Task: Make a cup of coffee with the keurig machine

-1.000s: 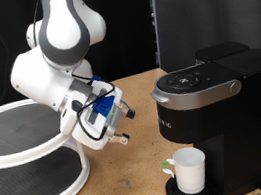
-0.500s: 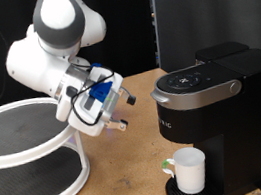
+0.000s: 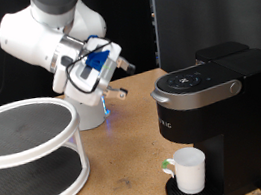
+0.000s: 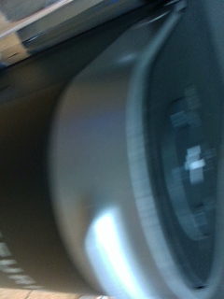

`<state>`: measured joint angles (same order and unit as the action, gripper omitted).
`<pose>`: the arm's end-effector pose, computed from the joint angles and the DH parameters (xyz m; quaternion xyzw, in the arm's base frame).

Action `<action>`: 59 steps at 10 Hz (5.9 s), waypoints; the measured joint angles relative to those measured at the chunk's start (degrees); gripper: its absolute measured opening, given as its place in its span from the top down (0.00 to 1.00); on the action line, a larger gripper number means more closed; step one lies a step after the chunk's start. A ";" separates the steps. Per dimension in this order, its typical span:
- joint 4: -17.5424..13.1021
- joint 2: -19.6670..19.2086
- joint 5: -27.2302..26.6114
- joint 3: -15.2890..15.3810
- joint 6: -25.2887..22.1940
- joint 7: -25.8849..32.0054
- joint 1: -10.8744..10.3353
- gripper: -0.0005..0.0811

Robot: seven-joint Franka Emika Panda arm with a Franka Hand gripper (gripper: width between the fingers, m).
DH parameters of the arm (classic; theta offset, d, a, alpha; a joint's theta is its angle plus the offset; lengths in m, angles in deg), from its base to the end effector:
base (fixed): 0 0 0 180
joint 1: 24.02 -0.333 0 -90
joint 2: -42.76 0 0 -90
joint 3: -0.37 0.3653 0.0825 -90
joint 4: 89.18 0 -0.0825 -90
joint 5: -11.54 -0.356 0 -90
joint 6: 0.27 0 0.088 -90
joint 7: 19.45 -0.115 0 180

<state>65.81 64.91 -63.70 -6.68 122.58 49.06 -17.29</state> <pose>0.3482 -0.0376 0.4202 -0.8621 -0.0297 -0.2676 0.4292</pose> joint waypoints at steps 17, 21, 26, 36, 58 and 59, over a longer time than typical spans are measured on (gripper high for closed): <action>-4.99 9.36 39.74 12.37 -0.94 -5.79 1.39 0.01; -11.54 7.31 50.93 20.09 -4.14 -11.21 1.30 0.01; -20.56 0.56 50.74 22.02 -7.73 -18.12 1.34 0.01; -31.36 -8.22 59.57 27.06 -3.13 -31.25 1.56 0.01; -23.73 -11.60 60.68 25.78 10.59 -24.79 1.82 0.99; -23.73 -11.75 60.99 25.79 10.60 -25.22 1.82 0.99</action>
<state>42.09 53.16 -2.70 19.11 133.18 23.84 -15.47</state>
